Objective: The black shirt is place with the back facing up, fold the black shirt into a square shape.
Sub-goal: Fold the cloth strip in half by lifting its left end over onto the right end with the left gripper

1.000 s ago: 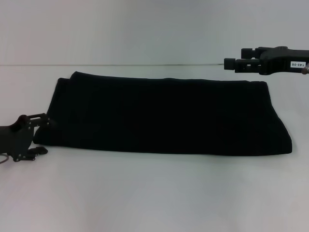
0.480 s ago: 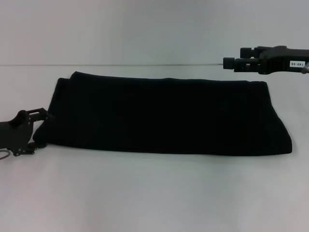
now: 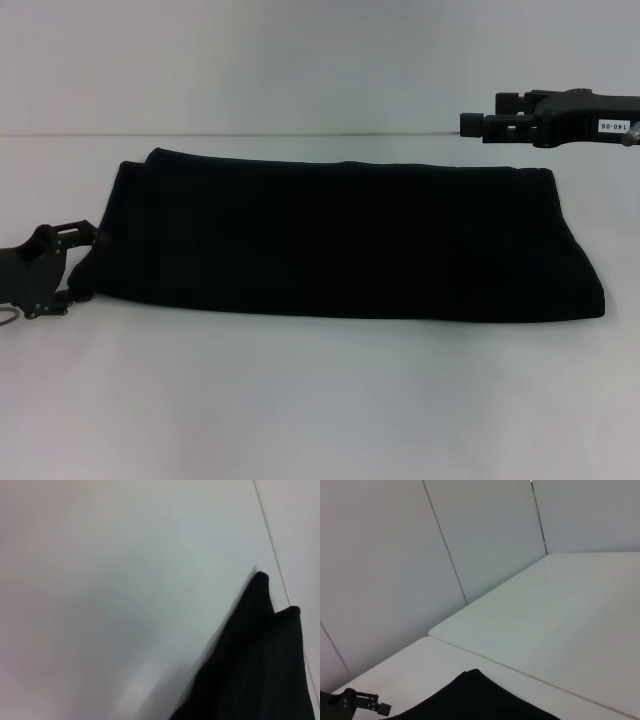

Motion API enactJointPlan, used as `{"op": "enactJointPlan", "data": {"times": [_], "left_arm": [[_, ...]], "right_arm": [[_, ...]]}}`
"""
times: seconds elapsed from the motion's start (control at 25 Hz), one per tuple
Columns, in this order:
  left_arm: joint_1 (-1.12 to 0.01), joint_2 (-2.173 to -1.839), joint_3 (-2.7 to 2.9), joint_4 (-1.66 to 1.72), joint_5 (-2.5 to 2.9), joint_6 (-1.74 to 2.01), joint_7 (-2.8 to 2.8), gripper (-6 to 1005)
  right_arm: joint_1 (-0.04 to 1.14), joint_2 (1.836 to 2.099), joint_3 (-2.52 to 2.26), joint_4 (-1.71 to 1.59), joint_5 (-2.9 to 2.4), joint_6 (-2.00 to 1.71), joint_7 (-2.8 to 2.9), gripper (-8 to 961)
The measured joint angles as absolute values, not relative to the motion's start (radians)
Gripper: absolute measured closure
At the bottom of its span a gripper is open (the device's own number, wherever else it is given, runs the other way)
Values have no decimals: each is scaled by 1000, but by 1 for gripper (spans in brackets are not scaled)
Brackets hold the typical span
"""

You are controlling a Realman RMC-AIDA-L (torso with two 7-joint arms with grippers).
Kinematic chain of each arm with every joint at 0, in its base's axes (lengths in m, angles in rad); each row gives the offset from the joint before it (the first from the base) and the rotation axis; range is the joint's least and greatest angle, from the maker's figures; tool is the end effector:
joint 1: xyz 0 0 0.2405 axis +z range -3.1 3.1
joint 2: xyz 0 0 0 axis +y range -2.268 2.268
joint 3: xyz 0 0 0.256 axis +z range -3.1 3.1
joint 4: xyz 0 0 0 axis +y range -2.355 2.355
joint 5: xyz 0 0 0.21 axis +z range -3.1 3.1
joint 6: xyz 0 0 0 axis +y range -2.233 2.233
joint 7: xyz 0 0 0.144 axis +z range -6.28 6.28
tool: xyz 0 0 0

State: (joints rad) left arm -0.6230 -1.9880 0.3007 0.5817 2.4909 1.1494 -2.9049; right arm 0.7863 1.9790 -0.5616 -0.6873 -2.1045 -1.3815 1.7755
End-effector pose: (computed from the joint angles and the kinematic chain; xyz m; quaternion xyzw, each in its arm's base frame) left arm -0.3560 0.3714 0.0536 -0.4402 -0.8354 -0.2513 0.2126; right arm 0.2101 0.4278 0.0622 -0.9017 0.2982 0.2330 0.2089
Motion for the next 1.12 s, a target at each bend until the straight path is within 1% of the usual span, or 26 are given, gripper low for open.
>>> {"op": "enactJointPlan", "data": {"times": [1.04,1.12], "left_arm": [[-639,-1982,315,578,2483,1158,-2661,172],[-639,-1981,316,578,2484,1158,-2657,188]], "right_arm": [[790,1978,-567,-689,-2105,-1379,1770,47],[791,1978,-568,-689,-2105,-1379,1770,47]]}}
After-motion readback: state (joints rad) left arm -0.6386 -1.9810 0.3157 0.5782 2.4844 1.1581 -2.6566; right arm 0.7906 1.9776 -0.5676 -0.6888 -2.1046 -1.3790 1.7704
